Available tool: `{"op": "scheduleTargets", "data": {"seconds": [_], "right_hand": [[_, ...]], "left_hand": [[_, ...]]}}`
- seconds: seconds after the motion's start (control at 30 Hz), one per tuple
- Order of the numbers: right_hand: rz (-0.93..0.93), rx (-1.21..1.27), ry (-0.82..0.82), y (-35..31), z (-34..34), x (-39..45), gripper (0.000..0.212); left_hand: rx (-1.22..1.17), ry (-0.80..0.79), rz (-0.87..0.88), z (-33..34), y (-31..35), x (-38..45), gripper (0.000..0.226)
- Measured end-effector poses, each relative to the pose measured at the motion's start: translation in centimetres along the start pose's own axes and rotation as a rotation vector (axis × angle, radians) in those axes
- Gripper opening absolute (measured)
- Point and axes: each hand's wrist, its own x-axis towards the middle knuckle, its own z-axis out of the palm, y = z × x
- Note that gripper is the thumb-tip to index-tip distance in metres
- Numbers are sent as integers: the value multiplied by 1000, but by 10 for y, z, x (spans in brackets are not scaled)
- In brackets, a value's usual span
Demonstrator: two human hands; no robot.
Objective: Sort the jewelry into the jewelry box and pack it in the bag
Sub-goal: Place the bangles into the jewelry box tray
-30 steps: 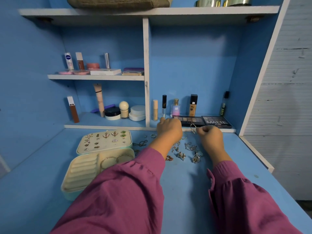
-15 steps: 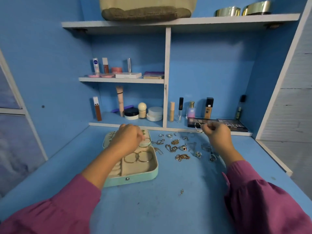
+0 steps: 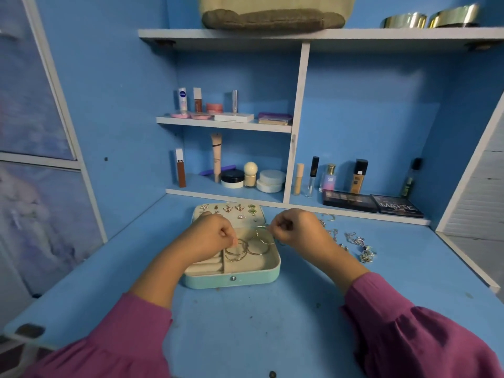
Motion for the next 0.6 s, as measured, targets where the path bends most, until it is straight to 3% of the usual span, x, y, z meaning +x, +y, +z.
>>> {"op": "scheduleTargets", "data": {"seconds": [0.17, 0.6], "right_hand": [[-55, -77, -80, -4, 3, -4, 8], [-63, -146, -173, -10, 6, -8, 7]], "left_hand": [[-54, -29, -27, -2, 1, -2, 17], [-93, -32, -66, -2, 3, -2, 11]]}}
